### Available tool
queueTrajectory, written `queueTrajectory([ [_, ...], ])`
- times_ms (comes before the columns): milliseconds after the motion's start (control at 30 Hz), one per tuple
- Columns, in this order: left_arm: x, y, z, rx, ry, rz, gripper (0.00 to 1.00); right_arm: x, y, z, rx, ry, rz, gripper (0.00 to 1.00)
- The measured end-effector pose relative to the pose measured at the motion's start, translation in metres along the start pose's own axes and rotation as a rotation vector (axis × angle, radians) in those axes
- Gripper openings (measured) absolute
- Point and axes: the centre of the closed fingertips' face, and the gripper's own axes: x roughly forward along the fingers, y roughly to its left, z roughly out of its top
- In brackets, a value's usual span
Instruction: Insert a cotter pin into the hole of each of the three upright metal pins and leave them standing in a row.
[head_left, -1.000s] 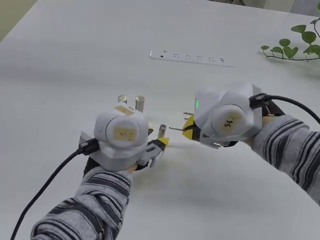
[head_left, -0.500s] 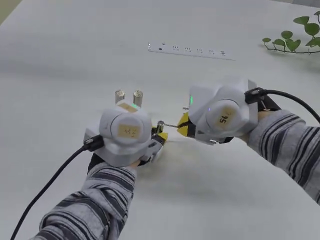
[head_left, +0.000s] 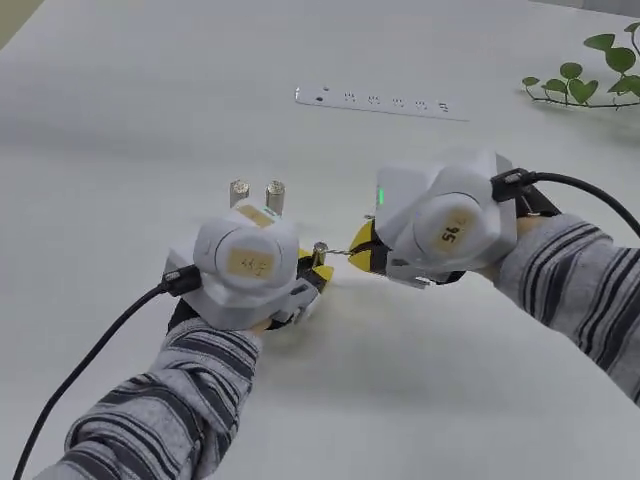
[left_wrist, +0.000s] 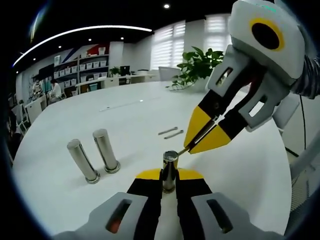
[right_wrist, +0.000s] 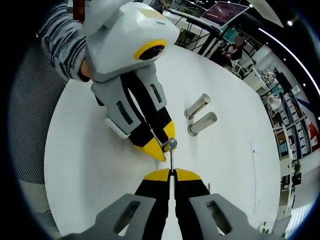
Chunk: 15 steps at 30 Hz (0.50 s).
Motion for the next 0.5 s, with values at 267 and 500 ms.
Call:
queueTrajectory([
  [267,0.0019,-0.0001,-0.0072,-0.022,0.022,0.027,0.06,0.0024,0.0037,0.0087,0.014,-0.019,0.009,0.0],
  [500,0.0017,0.0008,-0.0083,-0.018,0.006,0.046,0.06,0.0043,0.0037,0.0111,0.011,-0.02,0.005,0.0],
])
